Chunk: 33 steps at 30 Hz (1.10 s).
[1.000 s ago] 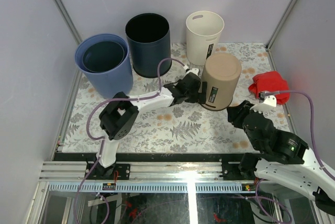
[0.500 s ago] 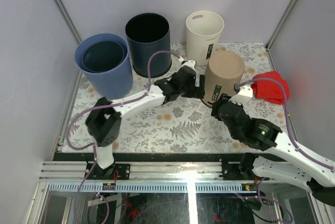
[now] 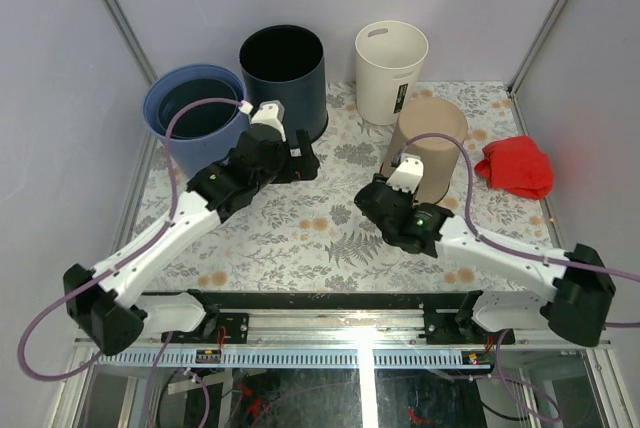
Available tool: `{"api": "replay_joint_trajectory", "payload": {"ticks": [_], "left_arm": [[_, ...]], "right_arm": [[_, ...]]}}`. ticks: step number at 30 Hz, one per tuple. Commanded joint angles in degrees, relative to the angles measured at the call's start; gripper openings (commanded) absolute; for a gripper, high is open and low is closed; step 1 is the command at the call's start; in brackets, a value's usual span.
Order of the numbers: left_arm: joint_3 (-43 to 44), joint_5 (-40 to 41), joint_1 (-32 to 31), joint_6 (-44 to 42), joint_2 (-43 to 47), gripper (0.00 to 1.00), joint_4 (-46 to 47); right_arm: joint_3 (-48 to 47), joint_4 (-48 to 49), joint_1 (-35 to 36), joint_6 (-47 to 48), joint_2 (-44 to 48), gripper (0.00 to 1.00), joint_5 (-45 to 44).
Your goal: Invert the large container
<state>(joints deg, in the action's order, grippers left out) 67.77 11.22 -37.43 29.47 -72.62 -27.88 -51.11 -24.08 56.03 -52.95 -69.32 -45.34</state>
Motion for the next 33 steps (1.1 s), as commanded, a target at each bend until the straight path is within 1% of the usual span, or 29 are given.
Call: {"api": "replay_joint_trajectory", "payload": {"ticks": [1,3,8,11,13,20,22,26,30,33], "left_arm": [[-0.5,3.4,-0.2,-0.5,5.3,0.99,-5.1],[-1.4,3.7,-0.2,0.0,7.4,0.99,-5.9],[-3.0,3.6,-0.2,1.2,11.1,0.99,-7.3],[-3.7,2.9,-0.1,1.9,12.5,0.99,-7.8],[-4.1,2.9,-0.2,2.2,13.3,0.99,-8.0],[-4.2,2.4,-0.2,3.6,13.8,0.99,-8.6],[-4.0,1.9,-0.2,3.6,13.8,0.99,-8.6],[-3.9,2.3,-0.2,4.1,14.0,0.99,-8.6],[-4.4,1.6,-0.2,4.7,13.6,0.99,-8.5],[-4.4,1.5,-0.1,4.9,13.6,0.99,-8.7]], "right_arm": [[-4.5,3.1,-3.9,-5.4,-5.5,0.57,-1.2],[-5.6,3.3,-5.0,-5.3,-8.0,0.57,-3.0],[-7.6,6.6,-7.9,-1.6,-12.7,0.58,-6.2],[-9.0,8.2,-9.5,0.5,-15.3,0.58,-10.1],[-10.1,8.5,-10.8,1.8,-17.0,0.59,-11.9],[-11.9,10.7,-17.6,5.3,-21.1,0.6,-14.0],[-12.6,11.3,-20.4,6.5,-22.6,0.6,-13.2],[-13.9,16.1,-26.1,11.5,-25.5,0.6,-11.4],[-18.7,18.3,-32.6,16.0,-30.5,0.6,-8.2],[-23.1,19.9,-37.3,19.3,-34.2,0.6,-3.9]]}}
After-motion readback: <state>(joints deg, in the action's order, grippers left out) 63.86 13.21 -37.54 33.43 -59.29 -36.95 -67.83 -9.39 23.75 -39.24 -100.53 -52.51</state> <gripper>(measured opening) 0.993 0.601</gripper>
